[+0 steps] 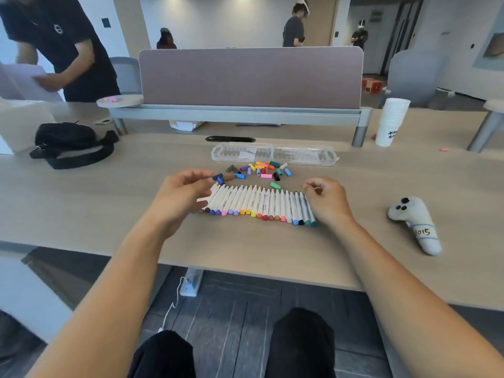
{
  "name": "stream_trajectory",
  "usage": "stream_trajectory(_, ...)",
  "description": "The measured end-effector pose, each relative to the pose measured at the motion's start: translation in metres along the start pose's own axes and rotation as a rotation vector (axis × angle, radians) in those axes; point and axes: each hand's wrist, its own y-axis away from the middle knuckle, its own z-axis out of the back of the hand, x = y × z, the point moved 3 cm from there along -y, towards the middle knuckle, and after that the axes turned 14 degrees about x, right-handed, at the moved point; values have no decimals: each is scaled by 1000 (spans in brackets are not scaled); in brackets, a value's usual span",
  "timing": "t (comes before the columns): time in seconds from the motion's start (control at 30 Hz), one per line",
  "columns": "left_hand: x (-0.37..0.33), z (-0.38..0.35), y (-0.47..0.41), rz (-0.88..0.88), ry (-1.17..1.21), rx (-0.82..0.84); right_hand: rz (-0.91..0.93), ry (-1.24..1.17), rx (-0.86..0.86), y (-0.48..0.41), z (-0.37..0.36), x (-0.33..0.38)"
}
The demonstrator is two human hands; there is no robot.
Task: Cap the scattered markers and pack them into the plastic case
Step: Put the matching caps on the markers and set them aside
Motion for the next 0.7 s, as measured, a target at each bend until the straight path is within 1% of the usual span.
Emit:
stream_trajectory(0.13,4,7,13,21,36,-29,-12,-40,-6,-1,6,2)
stream_trajectory(0.37,2,13,25,7,52,-66,13,-97,-24,-7,14,11)
stream_trajectory(0.53,7,16,23,-12,50,-54,36,-101,-15,-14,11,17)
stream_trajectory(0.7,19,21,5,-19,74,-34,35,-80,39,-29,1,20)
